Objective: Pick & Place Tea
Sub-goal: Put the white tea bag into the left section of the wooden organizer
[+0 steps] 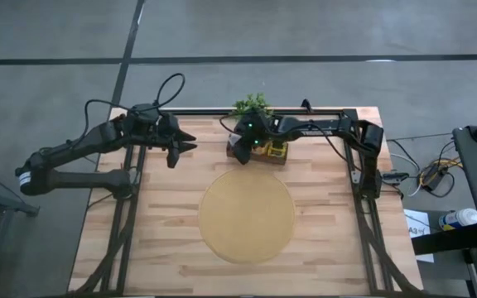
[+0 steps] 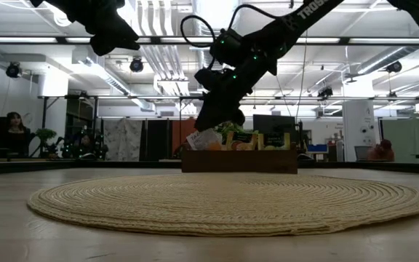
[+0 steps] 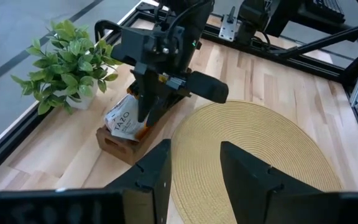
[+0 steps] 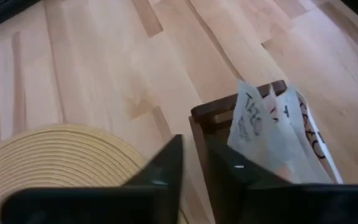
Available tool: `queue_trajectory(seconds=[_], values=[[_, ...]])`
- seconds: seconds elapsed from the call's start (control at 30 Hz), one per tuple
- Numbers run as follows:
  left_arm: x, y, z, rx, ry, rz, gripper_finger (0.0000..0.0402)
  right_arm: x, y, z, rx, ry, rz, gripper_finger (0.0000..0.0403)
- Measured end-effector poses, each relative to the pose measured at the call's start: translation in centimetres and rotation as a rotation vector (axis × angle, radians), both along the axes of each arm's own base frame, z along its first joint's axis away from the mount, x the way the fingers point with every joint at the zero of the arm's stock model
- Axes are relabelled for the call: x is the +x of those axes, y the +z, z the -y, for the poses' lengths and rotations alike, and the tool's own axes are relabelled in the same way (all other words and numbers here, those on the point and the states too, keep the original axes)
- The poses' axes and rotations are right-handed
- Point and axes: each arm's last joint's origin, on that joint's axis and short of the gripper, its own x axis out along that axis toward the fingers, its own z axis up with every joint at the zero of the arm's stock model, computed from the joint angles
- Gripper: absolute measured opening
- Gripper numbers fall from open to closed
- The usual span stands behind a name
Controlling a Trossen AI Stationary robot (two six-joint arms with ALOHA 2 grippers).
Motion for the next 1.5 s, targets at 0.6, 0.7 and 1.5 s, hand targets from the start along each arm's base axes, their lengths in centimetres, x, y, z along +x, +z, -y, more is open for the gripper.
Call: queue_trajectory(seconds=[0.6, 0.7, 1.5], values=[[0.0, 0.0, 0.0, -0.002, 0.011, -0.006, 0.0131, -1.0, 2.8, 0.2, -0.023, 0.000, 0.063, 0.0010], [0.0, 0.0, 0.0, -0.004, 0.012, -0.006, 0.0131, -1.5, 3.4, 0.0, -0.018, -0.002, 0.048, 0.0024], [-0.8, -1.1, 0.3, 0.019, -0.008, -0.068, 0.0131, -2.4, 2.1, 0.5, -0.021, -0.070, -0.071, 0.0150]])
